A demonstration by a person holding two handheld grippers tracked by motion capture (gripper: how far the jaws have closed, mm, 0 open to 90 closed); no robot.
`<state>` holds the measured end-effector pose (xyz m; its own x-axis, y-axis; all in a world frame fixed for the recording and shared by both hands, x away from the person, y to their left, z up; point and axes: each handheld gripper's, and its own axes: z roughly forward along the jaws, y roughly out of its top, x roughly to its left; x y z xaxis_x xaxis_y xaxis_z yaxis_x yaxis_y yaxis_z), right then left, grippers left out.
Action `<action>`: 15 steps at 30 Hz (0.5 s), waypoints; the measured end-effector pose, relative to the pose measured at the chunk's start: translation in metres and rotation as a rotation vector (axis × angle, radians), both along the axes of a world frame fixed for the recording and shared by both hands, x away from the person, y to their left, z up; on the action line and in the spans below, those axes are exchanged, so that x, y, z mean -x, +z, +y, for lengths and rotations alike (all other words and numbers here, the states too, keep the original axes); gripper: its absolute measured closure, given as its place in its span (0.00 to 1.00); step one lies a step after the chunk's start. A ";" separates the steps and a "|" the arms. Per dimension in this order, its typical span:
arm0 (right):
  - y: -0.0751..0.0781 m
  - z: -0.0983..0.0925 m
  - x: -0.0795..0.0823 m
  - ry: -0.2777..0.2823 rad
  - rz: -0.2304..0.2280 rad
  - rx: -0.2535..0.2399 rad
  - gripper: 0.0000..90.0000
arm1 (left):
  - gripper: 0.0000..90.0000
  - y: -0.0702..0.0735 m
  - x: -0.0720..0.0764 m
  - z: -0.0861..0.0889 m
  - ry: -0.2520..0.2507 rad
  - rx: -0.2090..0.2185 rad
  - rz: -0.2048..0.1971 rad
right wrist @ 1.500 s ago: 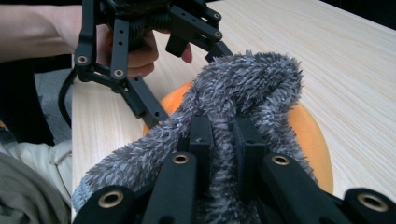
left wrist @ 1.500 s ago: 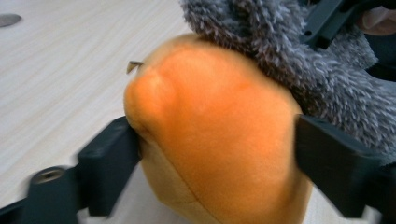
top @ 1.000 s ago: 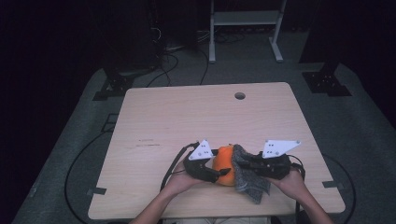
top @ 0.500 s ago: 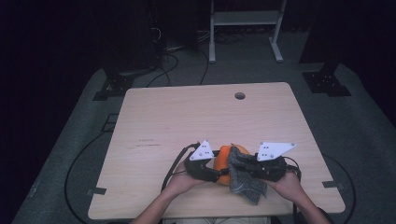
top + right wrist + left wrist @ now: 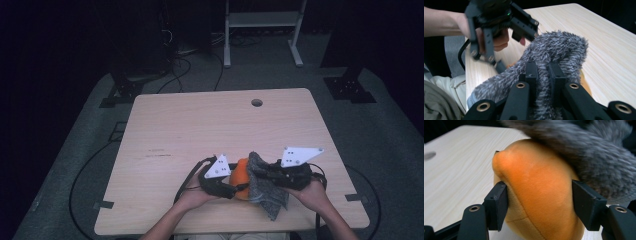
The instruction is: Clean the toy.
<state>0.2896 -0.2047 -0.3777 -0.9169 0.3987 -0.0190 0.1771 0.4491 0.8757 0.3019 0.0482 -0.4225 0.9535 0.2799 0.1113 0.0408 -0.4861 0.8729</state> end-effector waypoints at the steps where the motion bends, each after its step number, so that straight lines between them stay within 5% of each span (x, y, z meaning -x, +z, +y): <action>1: 0.003 0.004 -0.001 0.006 -0.001 0.018 0.89 | 0.38 0.000 0.002 0.000 -0.007 -0.008 -0.015; 4: 0.003 0.012 -0.003 0.025 0.000 0.075 0.89 | 0.39 -0.001 0.001 0.004 -0.018 -0.016 -0.020; 10: -0.003 -0.002 -0.004 0.003 0.041 0.097 0.89 | 0.38 -0.002 0.000 0.006 -0.025 -0.002 -0.015; 15: 0.010 -0.003 -0.003 0.024 0.023 0.044 0.89 | 0.39 -0.001 0.007 0.001 -0.078 -0.048 -0.087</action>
<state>0.2925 -0.2080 -0.3679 -0.9265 0.3760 -0.0145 0.1862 0.4917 0.8506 0.2944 0.0493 -0.4232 0.9583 0.1981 0.2059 -0.0734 -0.5258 0.8474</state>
